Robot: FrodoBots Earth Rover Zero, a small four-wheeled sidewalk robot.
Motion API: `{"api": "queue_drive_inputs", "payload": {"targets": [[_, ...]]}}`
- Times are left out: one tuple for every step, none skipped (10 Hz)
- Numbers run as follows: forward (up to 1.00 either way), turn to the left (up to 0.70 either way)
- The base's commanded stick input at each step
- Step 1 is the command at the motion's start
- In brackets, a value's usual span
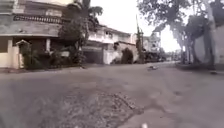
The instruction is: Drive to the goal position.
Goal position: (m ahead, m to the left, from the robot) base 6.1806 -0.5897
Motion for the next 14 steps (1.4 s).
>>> {"api": "queue_drive_inputs", "payload": {"targets": [[1.00,0.01],[1.00,-0.39],[1.00,-0.39],[1.00,-0.39],[1.00,-0.16],[1.00,0.01],[1.00,0.01],[1.00,0.01],[1.00,0.01],[1.00,0.01],[1.00,0.01],[1.00,0.01],[1.00,0.01],[1.00,0.01]]}}
